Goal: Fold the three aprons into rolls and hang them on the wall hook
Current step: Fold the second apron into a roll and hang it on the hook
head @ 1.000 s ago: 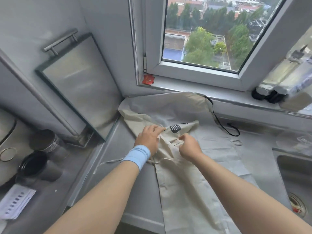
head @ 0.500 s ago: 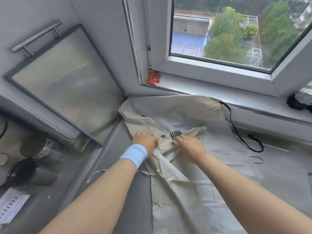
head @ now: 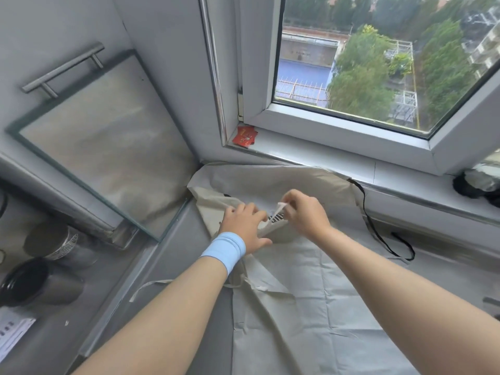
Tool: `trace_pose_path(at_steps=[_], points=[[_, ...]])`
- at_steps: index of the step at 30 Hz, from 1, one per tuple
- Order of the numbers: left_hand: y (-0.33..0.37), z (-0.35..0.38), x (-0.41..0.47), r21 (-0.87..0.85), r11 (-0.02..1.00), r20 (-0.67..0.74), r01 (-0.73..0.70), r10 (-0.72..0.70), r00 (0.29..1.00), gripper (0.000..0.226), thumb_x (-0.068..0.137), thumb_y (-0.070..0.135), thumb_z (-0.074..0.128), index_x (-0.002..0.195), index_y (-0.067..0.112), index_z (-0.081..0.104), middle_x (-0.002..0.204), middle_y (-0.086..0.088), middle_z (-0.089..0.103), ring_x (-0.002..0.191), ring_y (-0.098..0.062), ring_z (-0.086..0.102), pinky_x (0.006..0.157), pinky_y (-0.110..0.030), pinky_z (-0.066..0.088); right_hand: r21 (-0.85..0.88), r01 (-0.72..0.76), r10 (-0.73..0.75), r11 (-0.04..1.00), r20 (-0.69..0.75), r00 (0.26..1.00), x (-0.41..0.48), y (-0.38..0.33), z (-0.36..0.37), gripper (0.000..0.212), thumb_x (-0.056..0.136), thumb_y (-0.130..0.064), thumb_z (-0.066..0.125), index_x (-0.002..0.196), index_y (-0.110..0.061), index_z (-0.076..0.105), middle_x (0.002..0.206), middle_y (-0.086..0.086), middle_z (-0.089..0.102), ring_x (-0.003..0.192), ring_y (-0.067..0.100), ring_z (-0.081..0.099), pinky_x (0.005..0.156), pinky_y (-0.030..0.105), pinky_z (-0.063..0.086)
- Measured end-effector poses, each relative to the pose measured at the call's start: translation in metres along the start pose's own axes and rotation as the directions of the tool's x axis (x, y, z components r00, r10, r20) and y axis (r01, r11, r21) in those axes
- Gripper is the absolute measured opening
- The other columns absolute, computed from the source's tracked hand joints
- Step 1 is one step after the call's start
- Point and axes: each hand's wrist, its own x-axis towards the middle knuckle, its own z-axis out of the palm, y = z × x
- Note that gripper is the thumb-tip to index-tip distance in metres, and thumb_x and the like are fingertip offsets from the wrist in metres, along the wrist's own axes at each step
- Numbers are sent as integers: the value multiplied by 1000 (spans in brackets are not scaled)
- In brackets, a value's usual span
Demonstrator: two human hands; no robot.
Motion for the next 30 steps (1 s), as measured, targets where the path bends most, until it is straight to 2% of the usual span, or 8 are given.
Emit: trace_pose_path(at_steps=[4, 9, 13, 15, 20, 23, 27, 30], points=[[-4, -14, 13, 71, 995, -37, 71, -69, 997, 26, 91, 42, 52, 112, 26, 58, 119, -2, 52, 113, -26, 45, 92, -36, 37, -256, 25, -70, 966, -167, 983, 25, -24, -32, 31, 96, -33, 44, 76, -21, 63, 87, -1, 59, 92, 22, 47, 74, 35, 37], [-21, -57, 34, -389, 869, 31, 305, -319, 947, 26, 95, 34, 46, 101, 26, 70, 103, 0, 59, 96, -30, 60, 74, -29, 43, -92, -181, 173, 979, -90, 981, 54, -38, -58, 40, 94, -29, 34, 74, -12, 65, 77, 8, 70, 79, 30, 65, 69, 34, 49], [-41, -80, 54, -837, 451, 21, 309, -538, 843, 17, 91, 19, 57, 102, 20, 69, 96, -1, 71, 77, -24, 69, 75, -29, 55, 219, -88, 106, 972, -73, 992, 72, -54, -65, 28, 96, -20, 47, 115, -26, 67, 108, -6, 72, 96, 18, 66, 85, 28, 49], [-52, -83, 57, -933, 286, -4, 219, -616, 788, 35, 86, 13, 60, 120, 24, 62, 110, 4, 65, 86, -20, 68, 84, -29, 54, 272, -70, 65, 960, 29, 997, 73, -60, -60, 61, 96, -13, 54, 149, -33, 33, 125, -11, 57, 107, 18, 61, 86, 25, 43], [-59, -49, 33, -850, 485, -123, 206, -561, 818, 47, 83, -9, 39, 108, 22, 64, 116, 0, 55, 97, -19, 59, 85, -21, 42, 46, 165, -160, 985, -108, 981, 37, -51, -12, 55, 80, 3, 43, 127, -25, 49, 120, 3, 60, 107, 25, 57, 84, 35, 47], [-62, -19, 16, -746, 623, -183, 233, -530, 828, 39, 79, -10, 39, 83, 23, 61, 105, -3, 55, 90, -26, 59, 80, -27, 47, -273, 362, -342, 891, 118, 932, 16, -45, 17, 31, 80, -2, 47, 94, -25, 63, 99, -3, 58, 96, 23, 57, 66, 31, 42], [-63, 1, 1, -654, 673, 103, 346, -374, 922, 39, 82, 2, 38, 77, 29, 65, 99, 5, 64, 81, -19, 58, 73, -24, 46, -443, 134, 25, 886, 335, 942, 14, -47, 43, 24, 84, -37, 48, 85, -20, 65, 93, 1, 65, 94, 28, 63, 68, 30, 43], [-62, 13, 0, -519, 798, 212, 306, -226, 951, 41, 86, 7, 38, 89, 35, 68, 109, 5, 64, 93, -21, 62, 84, -29, 51, -303, -80, 186, 950, 337, 923, 15, -40, 60, 43, 85, -46, 53, 121, -23, 61, 123, -1, 63, 116, 23, 58, 87, 33, 46]])
